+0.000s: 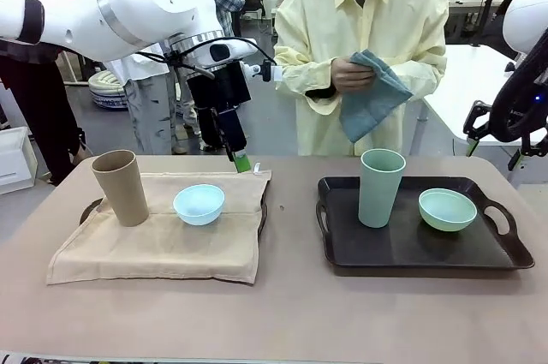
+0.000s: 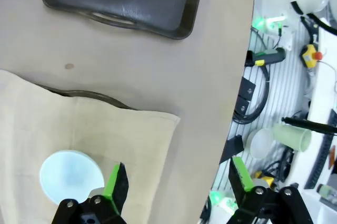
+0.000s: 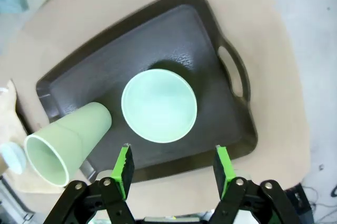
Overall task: Set up a tray with a mat and arrange the tableware.
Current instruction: Pick up the Picnic Bowl and Reusable plastic cup from the Handle tray in front of the human's position and hold them in the air.
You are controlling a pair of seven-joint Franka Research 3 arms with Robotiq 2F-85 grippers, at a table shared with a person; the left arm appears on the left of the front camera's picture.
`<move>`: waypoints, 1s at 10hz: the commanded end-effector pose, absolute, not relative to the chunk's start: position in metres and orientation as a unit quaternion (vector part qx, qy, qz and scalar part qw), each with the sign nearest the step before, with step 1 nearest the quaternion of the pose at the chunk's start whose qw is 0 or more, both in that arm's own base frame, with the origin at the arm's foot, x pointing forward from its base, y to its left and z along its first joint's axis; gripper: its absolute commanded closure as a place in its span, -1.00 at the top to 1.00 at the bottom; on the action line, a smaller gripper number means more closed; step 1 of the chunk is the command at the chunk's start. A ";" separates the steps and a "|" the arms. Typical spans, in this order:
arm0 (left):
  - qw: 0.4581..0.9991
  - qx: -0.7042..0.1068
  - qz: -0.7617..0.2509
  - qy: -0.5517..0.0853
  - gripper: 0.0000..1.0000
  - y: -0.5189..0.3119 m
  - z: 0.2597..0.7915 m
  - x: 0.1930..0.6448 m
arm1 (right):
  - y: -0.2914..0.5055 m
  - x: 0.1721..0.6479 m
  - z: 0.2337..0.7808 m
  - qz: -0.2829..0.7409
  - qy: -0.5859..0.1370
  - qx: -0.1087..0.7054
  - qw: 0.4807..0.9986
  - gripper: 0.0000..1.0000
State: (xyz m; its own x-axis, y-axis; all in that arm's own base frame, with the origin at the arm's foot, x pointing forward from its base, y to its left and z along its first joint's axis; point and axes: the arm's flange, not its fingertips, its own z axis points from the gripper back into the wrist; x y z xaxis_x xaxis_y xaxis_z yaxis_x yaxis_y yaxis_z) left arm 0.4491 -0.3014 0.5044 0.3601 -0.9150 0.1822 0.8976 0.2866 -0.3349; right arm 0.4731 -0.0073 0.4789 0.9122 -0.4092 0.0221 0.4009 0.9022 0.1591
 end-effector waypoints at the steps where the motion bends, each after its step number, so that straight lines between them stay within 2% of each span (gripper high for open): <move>1: 0.801 -0.172 -0.574 0.004 1.00 -0.305 0.503 0.445 | -0.002 0.471 0.476 -0.212 -0.016 0.073 0.974 0.58; 5: 0.800 -0.183 -0.571 0.012 1.00 -0.307 0.505 0.448 | -0.005 0.472 0.477 -0.206 -0.019 0.075 0.975 0.58; 6: 0.737 -0.179 -0.648 -0.068 1.00 -0.340 0.498 0.452 | 0.013 0.498 0.470 -0.172 -0.008 0.065 0.983 0.58; 7: 0.700 -0.179 -0.679 -0.133 1.00 -0.364 0.493 0.453 | 0.022 0.510 0.467 -0.146 -0.005 0.056 0.988 0.58; 10: 0.647 -0.148 -0.717 -0.214 1.00 -0.410 0.474 0.458 | 0.025 0.518 0.455 -0.105 -0.010 0.070 0.992 0.58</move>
